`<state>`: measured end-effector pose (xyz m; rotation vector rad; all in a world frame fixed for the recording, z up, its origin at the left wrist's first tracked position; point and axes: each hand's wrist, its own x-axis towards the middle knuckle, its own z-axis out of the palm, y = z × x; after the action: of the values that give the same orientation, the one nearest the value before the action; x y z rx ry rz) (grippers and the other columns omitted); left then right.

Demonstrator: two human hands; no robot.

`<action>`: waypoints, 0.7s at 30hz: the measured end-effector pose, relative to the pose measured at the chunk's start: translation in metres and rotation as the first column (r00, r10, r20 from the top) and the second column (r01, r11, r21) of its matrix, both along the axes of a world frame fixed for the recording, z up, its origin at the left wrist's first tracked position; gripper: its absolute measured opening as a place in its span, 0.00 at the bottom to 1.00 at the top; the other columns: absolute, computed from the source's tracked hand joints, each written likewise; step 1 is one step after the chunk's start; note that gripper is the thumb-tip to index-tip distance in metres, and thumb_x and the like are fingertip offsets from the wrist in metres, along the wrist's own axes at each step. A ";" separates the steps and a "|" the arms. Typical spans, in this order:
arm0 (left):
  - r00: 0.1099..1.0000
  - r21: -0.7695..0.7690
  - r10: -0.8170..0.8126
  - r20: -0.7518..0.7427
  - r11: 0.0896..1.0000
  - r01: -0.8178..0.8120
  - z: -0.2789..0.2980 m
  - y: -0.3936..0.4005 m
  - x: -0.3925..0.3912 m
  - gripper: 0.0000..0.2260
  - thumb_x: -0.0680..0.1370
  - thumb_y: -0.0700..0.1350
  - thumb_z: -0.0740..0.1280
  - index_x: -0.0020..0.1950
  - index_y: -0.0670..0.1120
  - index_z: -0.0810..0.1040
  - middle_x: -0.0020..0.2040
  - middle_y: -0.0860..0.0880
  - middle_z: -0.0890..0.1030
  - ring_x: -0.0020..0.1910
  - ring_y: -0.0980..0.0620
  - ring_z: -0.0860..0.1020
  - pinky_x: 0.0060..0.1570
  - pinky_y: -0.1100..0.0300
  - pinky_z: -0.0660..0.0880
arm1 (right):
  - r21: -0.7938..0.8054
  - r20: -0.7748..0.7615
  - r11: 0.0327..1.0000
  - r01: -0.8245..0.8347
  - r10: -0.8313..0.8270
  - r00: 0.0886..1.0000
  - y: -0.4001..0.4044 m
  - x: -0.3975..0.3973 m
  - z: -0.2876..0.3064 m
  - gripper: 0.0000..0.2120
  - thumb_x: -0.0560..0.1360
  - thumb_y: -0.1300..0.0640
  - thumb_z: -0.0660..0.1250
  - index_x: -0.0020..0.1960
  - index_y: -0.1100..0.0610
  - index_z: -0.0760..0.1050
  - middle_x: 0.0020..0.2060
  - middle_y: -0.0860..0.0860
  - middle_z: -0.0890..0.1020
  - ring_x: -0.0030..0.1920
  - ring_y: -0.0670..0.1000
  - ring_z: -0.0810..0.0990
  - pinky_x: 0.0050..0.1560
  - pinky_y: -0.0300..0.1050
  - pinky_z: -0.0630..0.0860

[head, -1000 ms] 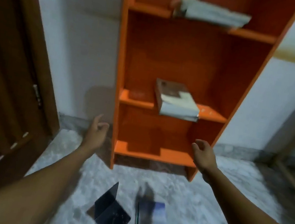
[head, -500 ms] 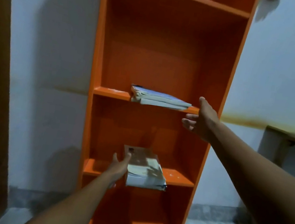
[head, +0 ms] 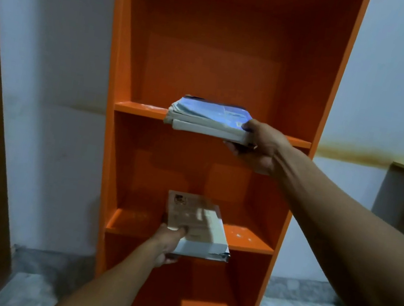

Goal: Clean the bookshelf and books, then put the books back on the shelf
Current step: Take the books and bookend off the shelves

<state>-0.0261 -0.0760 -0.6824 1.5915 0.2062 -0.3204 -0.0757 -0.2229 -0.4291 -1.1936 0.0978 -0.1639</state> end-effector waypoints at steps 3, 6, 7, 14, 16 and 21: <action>0.999 -0.023 -0.033 -0.037 0.999 0.032 -0.002 0.006 -0.006 0.13 0.79 0.50 0.70 0.57 0.44 0.74 0.51 0.43 0.80 0.48 0.46 0.79 0.48 0.49 0.81 | 0.066 -0.039 0.994 -0.090 0.093 0.995 0.007 -0.009 -0.001 0.03 0.77 0.67 0.60 0.48 0.61 0.68 0.48 0.62 0.72 0.44 0.60 0.77 0.42 0.59 0.82; 0.999 -0.067 -0.019 -0.032 0.998 0.017 0.001 0.008 -0.012 0.09 0.79 0.48 0.69 0.56 0.45 0.75 0.51 0.43 0.82 0.48 0.46 0.80 0.46 0.51 0.81 | 0.059 -0.093 0.993 -0.099 0.104 0.990 0.022 -0.008 0.002 0.03 0.79 0.64 0.61 0.47 0.59 0.68 0.44 0.59 0.74 0.41 0.60 0.78 0.41 0.64 0.79; 1.000 -0.077 -0.014 -0.023 0.997 0.012 0.002 0.007 -0.013 0.11 0.78 0.48 0.69 0.56 0.45 0.76 0.51 0.43 0.82 0.47 0.46 0.80 0.42 0.53 0.80 | 0.039 -0.101 0.996 -0.086 0.090 0.991 0.027 -0.007 0.001 0.03 0.80 0.63 0.62 0.49 0.58 0.68 0.44 0.58 0.73 0.41 0.60 0.78 0.39 0.63 0.78; 1.000 -0.207 0.005 0.013 0.978 -0.002 -0.004 0.004 -0.039 0.11 0.77 0.48 0.72 0.55 0.45 0.76 0.49 0.43 0.81 0.46 0.46 0.79 0.40 0.52 0.80 | 0.005 0.033 0.999 0.034 -0.035 0.999 0.033 -0.029 -0.028 0.24 0.80 0.66 0.61 0.70 0.46 0.60 0.53 0.56 0.77 0.37 0.58 0.82 0.25 0.52 0.79; 0.999 -0.248 0.033 0.010 0.968 -0.030 -0.007 0.007 -0.051 0.09 0.78 0.46 0.70 0.55 0.46 0.75 0.48 0.44 0.80 0.46 0.46 0.78 0.48 0.47 0.80 | -0.010 0.107 0.998 0.061 -0.059 0.992 0.029 -0.045 -0.040 0.25 0.80 0.67 0.60 0.70 0.46 0.60 0.55 0.56 0.79 0.39 0.57 0.83 0.28 0.53 0.80; 0.997 -0.353 0.076 -0.014 0.932 -0.076 -0.015 0.019 -0.087 0.17 0.78 0.45 0.71 0.65 0.46 0.72 0.49 0.45 0.78 0.46 0.46 0.77 0.48 0.47 0.80 | -0.175 0.218 0.963 0.206 -0.166 0.962 0.009 -0.099 -0.077 0.22 0.78 0.67 0.64 0.68 0.53 0.64 0.45 0.54 0.82 0.35 0.51 0.84 0.39 0.54 0.82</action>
<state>-0.1130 -0.0574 -0.6972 1.2235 0.1970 -0.2794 -0.1751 -0.2136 -0.5058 -1.3571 0.0160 -0.4687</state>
